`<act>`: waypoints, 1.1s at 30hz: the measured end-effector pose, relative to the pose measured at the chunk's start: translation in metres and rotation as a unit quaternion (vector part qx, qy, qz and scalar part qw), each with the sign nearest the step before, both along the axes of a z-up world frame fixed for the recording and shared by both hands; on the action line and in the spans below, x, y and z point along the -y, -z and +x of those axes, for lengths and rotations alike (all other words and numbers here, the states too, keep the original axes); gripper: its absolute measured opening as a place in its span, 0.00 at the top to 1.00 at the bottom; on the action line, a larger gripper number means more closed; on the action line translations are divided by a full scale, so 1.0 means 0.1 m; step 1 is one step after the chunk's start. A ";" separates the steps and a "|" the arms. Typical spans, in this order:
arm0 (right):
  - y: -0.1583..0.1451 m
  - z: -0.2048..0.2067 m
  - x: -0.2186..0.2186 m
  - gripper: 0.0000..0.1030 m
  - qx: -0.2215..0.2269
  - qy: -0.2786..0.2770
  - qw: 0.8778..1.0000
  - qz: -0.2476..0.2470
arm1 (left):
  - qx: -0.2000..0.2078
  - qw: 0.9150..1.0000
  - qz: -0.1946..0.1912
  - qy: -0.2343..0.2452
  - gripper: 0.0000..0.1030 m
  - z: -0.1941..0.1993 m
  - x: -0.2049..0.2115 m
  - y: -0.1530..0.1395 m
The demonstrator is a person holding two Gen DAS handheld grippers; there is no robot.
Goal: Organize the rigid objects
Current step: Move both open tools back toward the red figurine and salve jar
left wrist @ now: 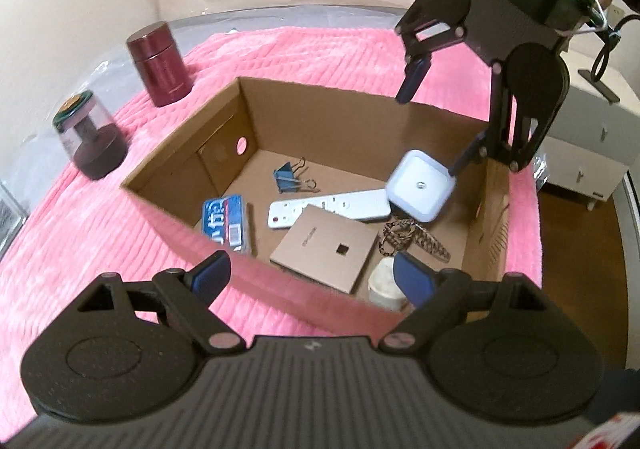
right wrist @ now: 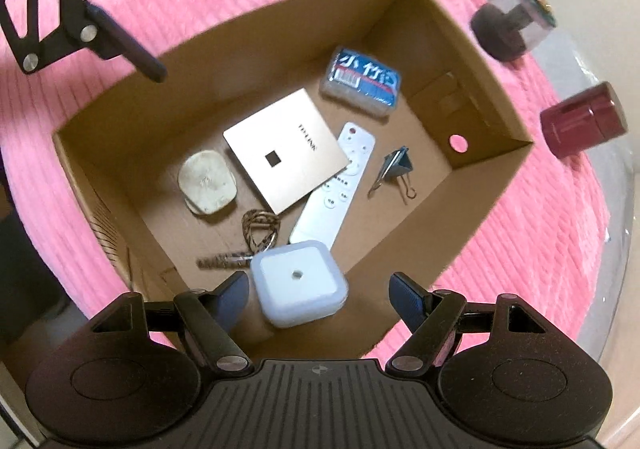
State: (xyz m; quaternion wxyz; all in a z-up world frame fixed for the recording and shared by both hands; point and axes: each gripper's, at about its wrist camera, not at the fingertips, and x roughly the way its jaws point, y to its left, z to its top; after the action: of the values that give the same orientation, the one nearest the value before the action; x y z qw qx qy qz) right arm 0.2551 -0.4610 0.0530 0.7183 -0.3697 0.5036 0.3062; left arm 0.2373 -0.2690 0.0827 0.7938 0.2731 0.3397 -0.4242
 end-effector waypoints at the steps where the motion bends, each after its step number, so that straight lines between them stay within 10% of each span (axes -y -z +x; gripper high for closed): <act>1: -0.03 -0.02 0.00 0.28 0.005 0.003 1.000 0.002 | -0.001 1.000 -0.004 -0.004 0.16 -0.02 -0.05 -0.02; 13: -0.68 -0.38 -0.23 0.28 0.113 0.100 0.974 0.167 | 0.012 0.988 -0.099 -0.116 0.16 -0.36 -0.95 -0.24; 24: -0.95 -0.92 -0.91 0.28 0.165 0.187 0.893 0.375 | 0.069 0.945 -0.154 -0.280 0.16 -0.77 -2.09 -0.30; 33: -0.73 -1.11 -1.45 0.28 0.166 0.230 0.858 0.428 | 0.093 0.914 -0.146 -0.366 0.14 -1.05 -2.68 -0.09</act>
State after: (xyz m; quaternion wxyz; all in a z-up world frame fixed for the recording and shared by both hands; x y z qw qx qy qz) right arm 0.1440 -0.3158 0.1258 0.9287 0.0552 0.2670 0.2515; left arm 0.1320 -0.0011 0.0918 0.9524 0.0487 0.2751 -0.1218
